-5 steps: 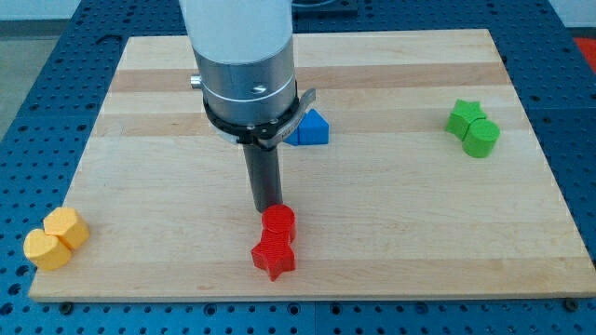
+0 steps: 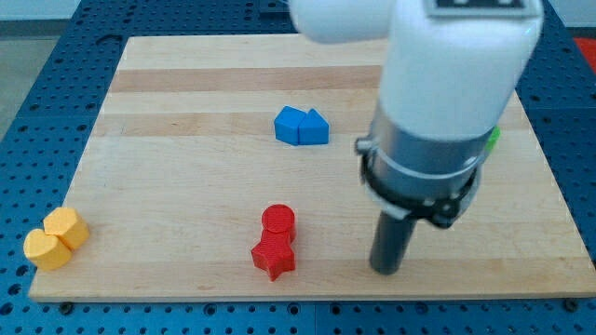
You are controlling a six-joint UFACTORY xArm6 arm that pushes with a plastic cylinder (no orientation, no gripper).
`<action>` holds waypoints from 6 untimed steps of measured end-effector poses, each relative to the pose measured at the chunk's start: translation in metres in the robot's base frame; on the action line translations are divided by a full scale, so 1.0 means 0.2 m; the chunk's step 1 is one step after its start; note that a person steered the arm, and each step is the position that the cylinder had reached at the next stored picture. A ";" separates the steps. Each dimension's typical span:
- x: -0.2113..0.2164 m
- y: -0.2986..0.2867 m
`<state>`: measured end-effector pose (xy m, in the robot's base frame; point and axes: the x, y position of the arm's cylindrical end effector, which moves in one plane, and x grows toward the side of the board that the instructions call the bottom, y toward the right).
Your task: Push the red star along with the red circle to the center of the board
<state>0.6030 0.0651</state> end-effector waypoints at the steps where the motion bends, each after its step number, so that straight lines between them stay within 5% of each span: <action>1: 0.08 -0.22; 3: 0.05 -0.49; 5: -0.18 -0.52; 6: -0.14 -0.52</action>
<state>0.5760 -0.0396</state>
